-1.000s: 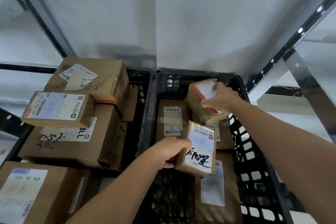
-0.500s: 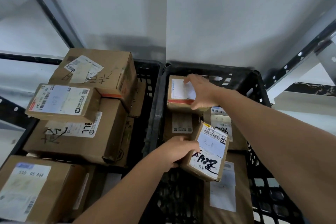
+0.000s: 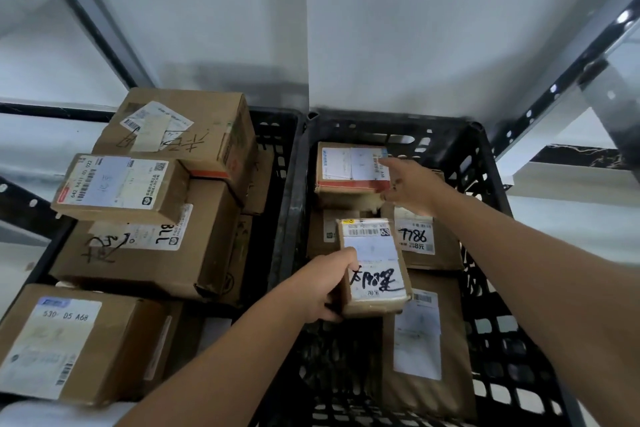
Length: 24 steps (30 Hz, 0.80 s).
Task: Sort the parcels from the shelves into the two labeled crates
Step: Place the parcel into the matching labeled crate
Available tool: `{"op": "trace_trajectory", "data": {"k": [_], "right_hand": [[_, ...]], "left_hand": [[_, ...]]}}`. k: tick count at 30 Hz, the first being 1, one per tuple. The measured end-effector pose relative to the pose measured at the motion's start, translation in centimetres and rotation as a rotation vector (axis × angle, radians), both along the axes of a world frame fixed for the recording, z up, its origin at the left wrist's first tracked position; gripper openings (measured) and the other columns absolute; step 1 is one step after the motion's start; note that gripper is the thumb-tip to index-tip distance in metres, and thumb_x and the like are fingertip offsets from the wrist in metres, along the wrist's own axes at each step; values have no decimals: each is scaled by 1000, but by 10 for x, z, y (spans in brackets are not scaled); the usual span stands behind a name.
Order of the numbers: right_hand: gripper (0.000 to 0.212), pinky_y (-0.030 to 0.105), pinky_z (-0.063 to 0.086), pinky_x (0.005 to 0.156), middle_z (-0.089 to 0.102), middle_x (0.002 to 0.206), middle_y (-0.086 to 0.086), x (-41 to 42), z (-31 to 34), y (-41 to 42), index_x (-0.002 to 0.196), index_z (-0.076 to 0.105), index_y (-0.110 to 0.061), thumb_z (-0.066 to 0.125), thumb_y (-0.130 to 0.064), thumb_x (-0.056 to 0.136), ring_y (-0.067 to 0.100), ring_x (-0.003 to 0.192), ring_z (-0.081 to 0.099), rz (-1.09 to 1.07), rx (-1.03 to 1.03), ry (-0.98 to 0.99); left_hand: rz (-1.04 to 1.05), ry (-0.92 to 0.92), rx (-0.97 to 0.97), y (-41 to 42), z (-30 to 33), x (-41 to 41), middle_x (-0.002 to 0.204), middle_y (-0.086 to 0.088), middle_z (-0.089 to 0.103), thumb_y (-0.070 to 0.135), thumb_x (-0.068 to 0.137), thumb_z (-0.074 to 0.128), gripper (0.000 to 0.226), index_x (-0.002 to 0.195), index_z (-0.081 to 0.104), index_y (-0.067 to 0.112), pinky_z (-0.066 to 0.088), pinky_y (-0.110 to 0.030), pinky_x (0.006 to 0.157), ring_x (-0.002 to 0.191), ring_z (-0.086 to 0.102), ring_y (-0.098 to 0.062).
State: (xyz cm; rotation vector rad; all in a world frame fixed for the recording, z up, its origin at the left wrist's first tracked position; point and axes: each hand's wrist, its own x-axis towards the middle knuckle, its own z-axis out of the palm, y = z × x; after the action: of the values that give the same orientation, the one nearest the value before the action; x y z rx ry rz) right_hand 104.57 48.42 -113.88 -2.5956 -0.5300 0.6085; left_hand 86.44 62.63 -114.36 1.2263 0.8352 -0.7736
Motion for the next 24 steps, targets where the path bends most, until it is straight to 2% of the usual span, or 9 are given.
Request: {"op": "trace_trajectory", "data": {"k": [5,7,9,11,13,16,18,20,24], "right_hand": [[56,34,46,96,51,148,6,-22,8,-21,150,40,-16,58,-34,100,25,128,55,-139,51,38],[47,32,50,86,57,141,8,-27,11,-29,143,49,-14,50,-39,104,25,118,60,-206,92,150],[52,36,53,82,58,137,12,-32,15,-34,141,50,-13,41,-49,105,27,107,63,-325,143,337],[63,41,55,88,58,136,15,-38,18,-39,140,50,-14,34,-61,102,29,104,66,-408,132,495],[67,41,59,86,59,132,16,-46,19,-42,136,51,-16,38,-68,97,28,99,71,-449,150,614],[61,39,60,86,63,123,10,-60,9,-34,135,50,-14,54,-60,95,25,99,72,-437,300,660],[54,40,58,91,66,117,7,-67,-2,-24,136,54,-10,60,-47,97,24,103,69,-397,343,545],[45,37,59,86,66,119,4,-73,-10,-14,134,57,-12,61,-40,98,22,109,64,-382,347,451],[17,34,60,80,66,120,4,-76,-21,-2,116,61,-18,59,-26,101,22,109,63,-453,412,497]], "left_hand": [[279,-15,-107,-8,1,-4,113,-14,68,13,86,59,33,118,58,14,54,-53,97,108,66,-31],[448,-37,-223,-12,2,-1,117,-16,67,6,85,61,34,117,58,14,55,-53,95,108,67,-33],[594,-63,-301,-18,3,4,118,-17,66,1,86,61,30,113,59,13,56,-52,95,110,66,-32],[690,-88,-321,-25,3,12,118,-17,66,0,87,63,26,110,59,12,55,-50,98,111,65,-30],[750,-102,-273,-30,-3,20,115,-14,68,3,88,69,25,108,60,13,55,-44,99,109,66,-26],[739,-109,-196,-36,-11,27,118,-6,68,10,87,76,39,121,60,17,55,-35,99,110,66,-20],[751,-110,-182,-37,-13,28,118,-5,67,11,88,76,42,125,58,17,54,-34,101,111,65,-20],[785,-107,-146,-33,-15,27,121,-5,66,10,88,75,43,126,57,17,53,-34,102,113,64,-20],[803,-107,-100,-32,-15,27,125,-5,63,9,95,67,39,131,54,13,48,-32,107,112,61,-16]]}}
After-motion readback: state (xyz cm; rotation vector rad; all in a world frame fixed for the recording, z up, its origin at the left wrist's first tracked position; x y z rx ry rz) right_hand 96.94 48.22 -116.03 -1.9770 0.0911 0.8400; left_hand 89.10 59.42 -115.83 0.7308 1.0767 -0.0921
